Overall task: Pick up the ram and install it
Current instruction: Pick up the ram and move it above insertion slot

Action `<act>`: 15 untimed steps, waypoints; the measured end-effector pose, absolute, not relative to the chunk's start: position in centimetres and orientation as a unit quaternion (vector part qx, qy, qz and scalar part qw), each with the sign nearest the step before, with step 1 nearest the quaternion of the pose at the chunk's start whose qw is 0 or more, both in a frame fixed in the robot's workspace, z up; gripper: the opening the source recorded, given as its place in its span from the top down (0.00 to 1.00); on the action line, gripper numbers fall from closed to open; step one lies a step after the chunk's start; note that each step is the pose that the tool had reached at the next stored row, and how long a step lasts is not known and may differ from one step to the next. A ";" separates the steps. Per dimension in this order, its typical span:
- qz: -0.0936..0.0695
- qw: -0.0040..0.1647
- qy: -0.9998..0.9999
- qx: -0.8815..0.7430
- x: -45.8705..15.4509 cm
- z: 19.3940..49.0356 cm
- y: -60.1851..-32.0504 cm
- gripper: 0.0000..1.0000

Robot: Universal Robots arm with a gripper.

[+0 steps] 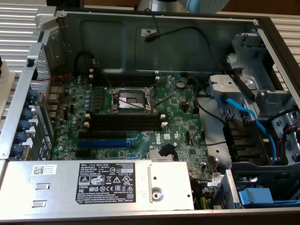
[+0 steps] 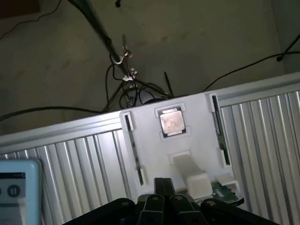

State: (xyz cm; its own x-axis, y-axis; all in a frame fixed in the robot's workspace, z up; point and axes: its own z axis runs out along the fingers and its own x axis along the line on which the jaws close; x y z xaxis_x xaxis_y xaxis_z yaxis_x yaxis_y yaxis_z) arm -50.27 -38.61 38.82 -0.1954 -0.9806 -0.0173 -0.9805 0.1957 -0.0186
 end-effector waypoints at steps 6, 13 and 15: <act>-0.001 0.013 0.737 -0.676 -50.3 38.8 -38.6 0.90; 0.000 0.013 0.695 -0.719 -50.6 38.6 -38.7 0.90; 0.000 0.013 0.692 -0.722 -51.4 38.4 -38.8 0.90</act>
